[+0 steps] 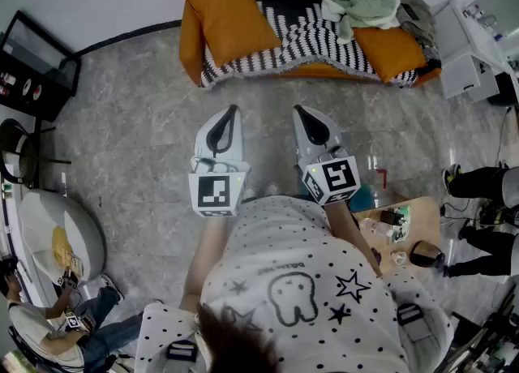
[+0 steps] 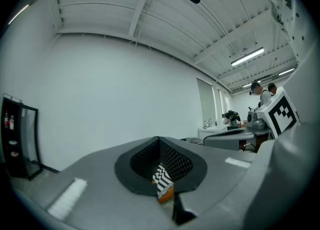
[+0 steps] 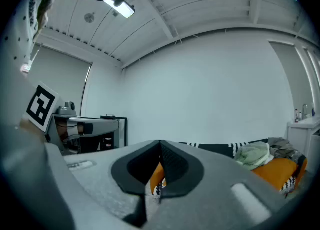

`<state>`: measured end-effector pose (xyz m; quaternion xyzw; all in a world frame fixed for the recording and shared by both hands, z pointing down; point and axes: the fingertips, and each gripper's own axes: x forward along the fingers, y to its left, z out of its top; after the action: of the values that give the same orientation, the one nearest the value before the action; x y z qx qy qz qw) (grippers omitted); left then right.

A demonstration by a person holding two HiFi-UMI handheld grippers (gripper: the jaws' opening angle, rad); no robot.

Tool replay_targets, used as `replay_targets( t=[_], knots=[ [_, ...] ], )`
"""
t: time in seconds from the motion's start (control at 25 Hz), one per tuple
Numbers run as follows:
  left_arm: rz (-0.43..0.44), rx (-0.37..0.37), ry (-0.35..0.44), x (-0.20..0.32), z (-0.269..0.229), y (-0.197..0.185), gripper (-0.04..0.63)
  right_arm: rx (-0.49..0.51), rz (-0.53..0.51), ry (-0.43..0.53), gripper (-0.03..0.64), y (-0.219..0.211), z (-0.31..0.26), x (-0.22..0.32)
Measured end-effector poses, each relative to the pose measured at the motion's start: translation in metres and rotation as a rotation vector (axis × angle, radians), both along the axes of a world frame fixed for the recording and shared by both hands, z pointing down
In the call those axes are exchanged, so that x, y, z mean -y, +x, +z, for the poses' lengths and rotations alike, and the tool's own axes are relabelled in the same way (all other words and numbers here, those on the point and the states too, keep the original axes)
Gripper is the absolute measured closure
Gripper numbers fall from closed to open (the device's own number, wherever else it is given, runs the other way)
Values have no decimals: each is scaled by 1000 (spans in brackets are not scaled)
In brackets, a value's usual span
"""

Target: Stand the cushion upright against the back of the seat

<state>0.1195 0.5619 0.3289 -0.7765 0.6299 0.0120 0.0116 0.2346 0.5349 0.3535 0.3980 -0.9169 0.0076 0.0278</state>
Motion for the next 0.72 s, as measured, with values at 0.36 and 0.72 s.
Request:
replay_targets(
  t=[0.36, 0.72],
  knots=[
    [9, 2, 7, 4, -4, -2, 604, 10, -10, -19, 617, -3, -1, 2],
    [15, -7, 7, 14, -7, 14, 604, 3, 1, -16, 617, 15, 0, 10]
  ],
)
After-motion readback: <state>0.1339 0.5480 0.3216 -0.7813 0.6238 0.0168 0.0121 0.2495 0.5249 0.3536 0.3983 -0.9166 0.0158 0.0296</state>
